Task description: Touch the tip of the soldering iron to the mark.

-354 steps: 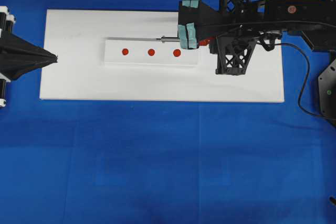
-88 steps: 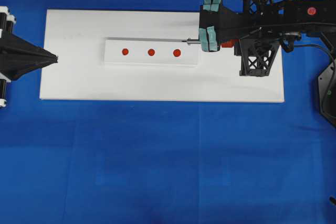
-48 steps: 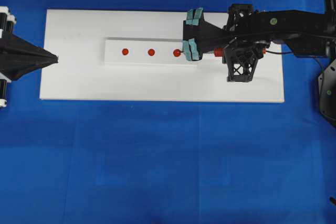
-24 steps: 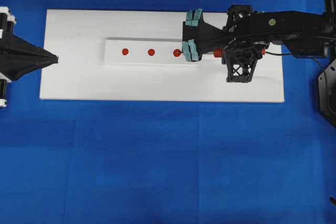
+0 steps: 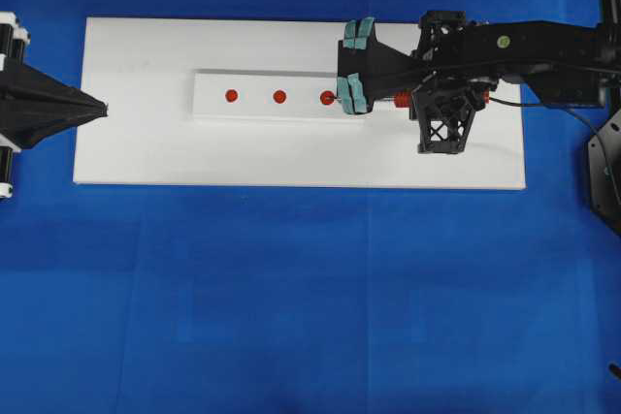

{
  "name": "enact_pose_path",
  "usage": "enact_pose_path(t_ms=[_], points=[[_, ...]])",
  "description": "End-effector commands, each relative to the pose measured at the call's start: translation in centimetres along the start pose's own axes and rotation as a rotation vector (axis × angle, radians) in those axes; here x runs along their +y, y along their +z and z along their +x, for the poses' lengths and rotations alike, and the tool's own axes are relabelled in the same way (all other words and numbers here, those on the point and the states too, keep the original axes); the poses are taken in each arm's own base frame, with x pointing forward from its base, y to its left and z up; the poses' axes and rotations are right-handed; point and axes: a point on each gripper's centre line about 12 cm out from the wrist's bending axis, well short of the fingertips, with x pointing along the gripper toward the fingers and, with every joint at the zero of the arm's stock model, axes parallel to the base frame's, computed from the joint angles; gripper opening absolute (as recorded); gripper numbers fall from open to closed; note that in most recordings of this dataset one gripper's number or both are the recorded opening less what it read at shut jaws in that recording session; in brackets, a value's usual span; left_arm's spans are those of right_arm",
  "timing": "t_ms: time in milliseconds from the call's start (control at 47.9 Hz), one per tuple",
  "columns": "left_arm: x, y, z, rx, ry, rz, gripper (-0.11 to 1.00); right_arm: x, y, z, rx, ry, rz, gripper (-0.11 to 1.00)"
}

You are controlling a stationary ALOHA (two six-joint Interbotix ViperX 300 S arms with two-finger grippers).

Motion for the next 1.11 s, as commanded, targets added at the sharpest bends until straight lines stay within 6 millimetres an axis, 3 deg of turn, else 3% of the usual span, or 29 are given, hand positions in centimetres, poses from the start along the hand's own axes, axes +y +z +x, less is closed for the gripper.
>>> enact_pose_path(t_ms=[0, 543, 1087], points=[[-0.1, 0.4, 0.2, -0.014, -0.003, 0.000, 0.00, -0.1, 0.3, -0.6, -0.024, 0.002, 0.002, 0.06], [-0.1, 0.4, 0.2, -0.015, -0.003, 0.000, 0.00, -0.2, 0.6, -1.2, -0.047, 0.001, 0.011, 0.06], [-0.1, 0.7, 0.1, -0.026, -0.003, -0.006, 0.00, -1.8, 1.1, -8.4, -0.103, -0.054, 0.029, 0.06]])
